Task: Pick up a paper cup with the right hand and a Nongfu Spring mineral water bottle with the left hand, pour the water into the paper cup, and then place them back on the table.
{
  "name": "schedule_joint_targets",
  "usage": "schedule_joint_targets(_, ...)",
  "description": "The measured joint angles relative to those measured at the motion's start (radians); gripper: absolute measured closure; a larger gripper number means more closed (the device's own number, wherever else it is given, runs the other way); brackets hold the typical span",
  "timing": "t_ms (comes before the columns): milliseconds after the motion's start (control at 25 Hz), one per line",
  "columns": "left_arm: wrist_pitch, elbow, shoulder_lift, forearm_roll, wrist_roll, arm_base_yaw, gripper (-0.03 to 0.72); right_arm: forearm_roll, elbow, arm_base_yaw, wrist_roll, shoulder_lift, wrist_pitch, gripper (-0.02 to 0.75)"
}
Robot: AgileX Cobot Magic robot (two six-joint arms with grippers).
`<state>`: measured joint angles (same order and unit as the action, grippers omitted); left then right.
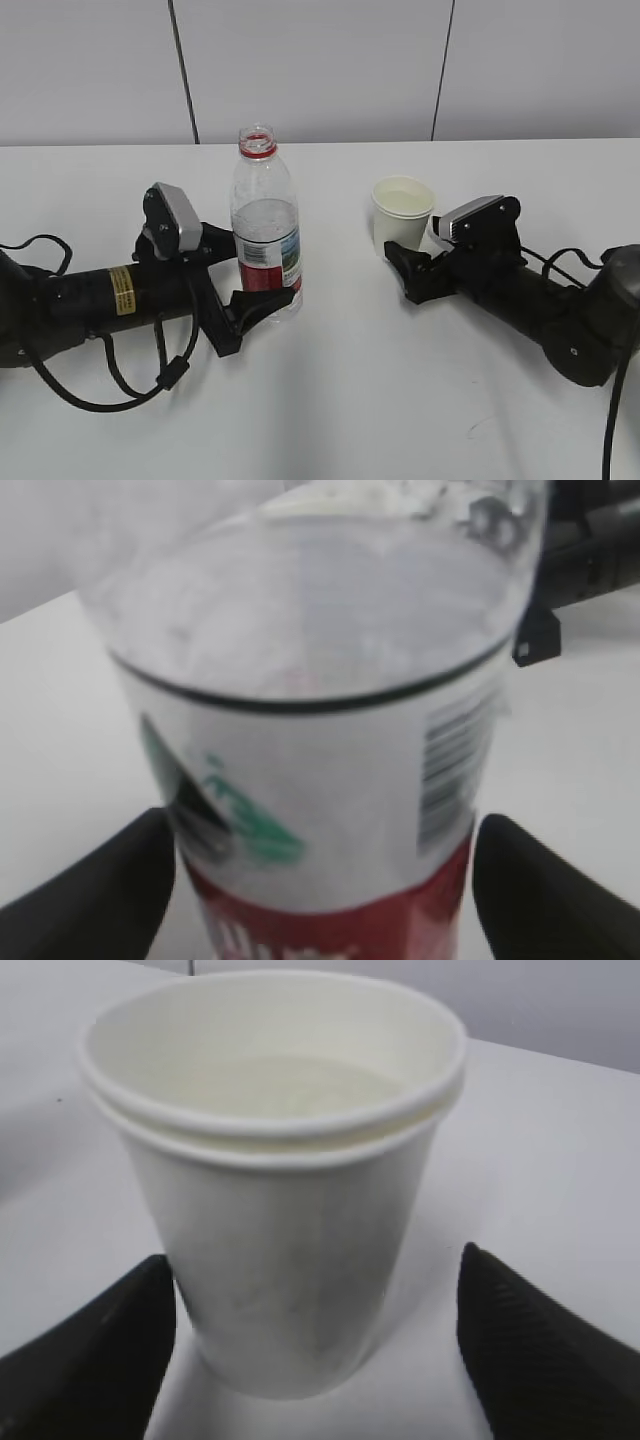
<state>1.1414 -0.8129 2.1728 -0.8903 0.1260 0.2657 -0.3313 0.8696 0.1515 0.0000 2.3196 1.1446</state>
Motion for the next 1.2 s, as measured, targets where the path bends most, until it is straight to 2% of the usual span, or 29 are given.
schedule_joint_targets(200, 0.006, 0.019, -0.004, -0.027, 0.012, -0.054, 0.138, 0.025, -0.027, 0.0, -0.049, -0.023, 0.0, 0.098)
schedule_joint_targets(600, 0.002, 0.108, -0.022, -0.006, 0.018, -0.159, 0.137, 0.054, -0.049, 0.0, -0.087, -0.025, 0.0, 0.113)
schedule_joint_targets(920, -0.007, 0.109, -0.022, 0.16, 0.019, -0.184, 0.137, 0.187, -0.066, -0.002, -0.137, -0.025, 0.0, 0.127)
schedule_joint_targets(1200, -0.029, 0.109, -0.022, 0.302, 0.016, -0.185, 0.137, 0.221, -0.084, -0.031, -0.123, -0.031, 0.0, 0.139)
